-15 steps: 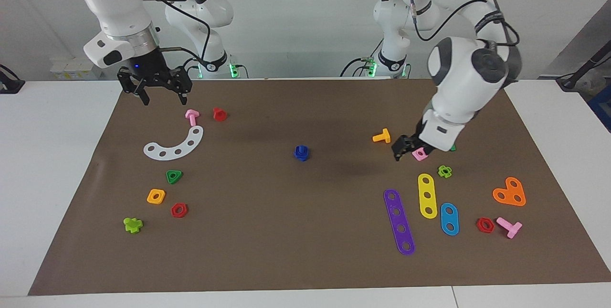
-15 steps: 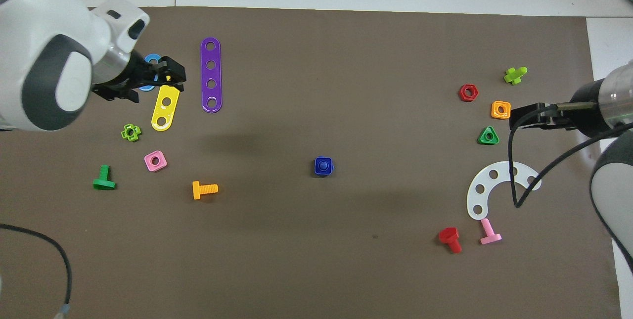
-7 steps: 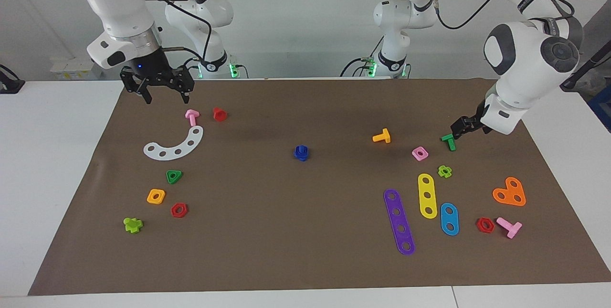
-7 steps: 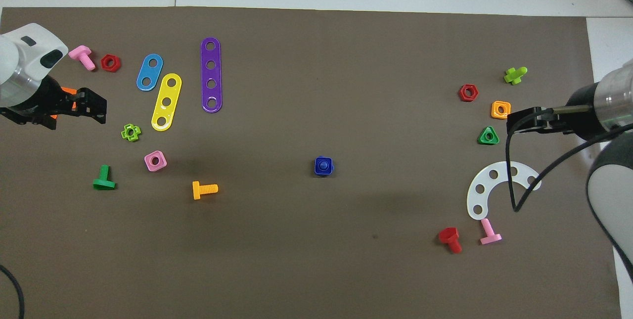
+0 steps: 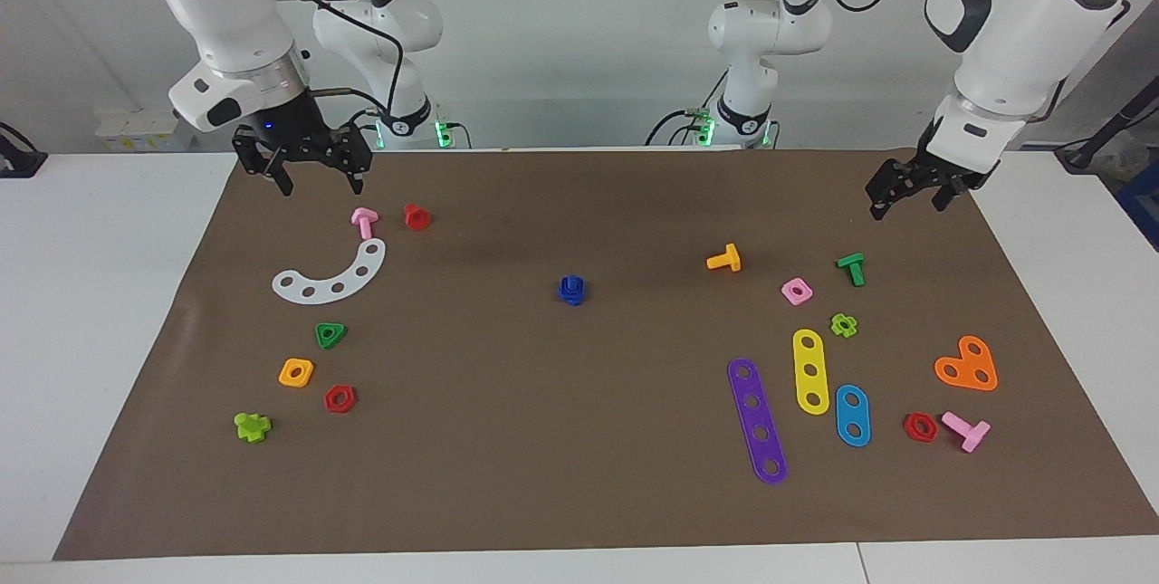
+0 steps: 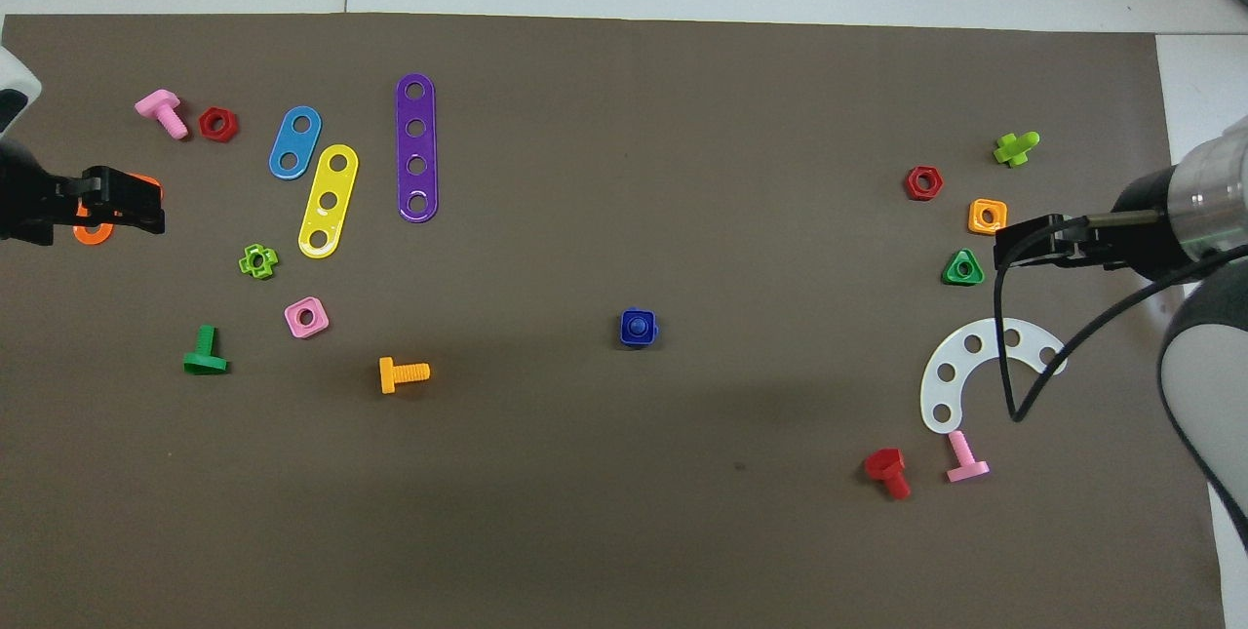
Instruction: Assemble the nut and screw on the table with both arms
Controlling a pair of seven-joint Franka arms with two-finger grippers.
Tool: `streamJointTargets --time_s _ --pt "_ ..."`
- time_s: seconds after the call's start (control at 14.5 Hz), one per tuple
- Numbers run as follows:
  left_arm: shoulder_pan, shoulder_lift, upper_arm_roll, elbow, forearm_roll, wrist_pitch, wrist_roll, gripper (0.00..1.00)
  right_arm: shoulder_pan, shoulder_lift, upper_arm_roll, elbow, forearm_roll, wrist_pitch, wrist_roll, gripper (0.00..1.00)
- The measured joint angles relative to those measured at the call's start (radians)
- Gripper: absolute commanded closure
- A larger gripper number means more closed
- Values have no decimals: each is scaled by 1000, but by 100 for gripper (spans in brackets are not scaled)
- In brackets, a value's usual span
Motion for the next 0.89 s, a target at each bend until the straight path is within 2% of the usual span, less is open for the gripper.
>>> streamJointTargets --time_s 0.21,0.89 --pt "8 0 15 6 -43 10 59 0 0 0 0 0 0 0 0 0" --pt "9 -9 21 8 -46 -24 58 0 14 -4 10 0 -4 3 0 0"
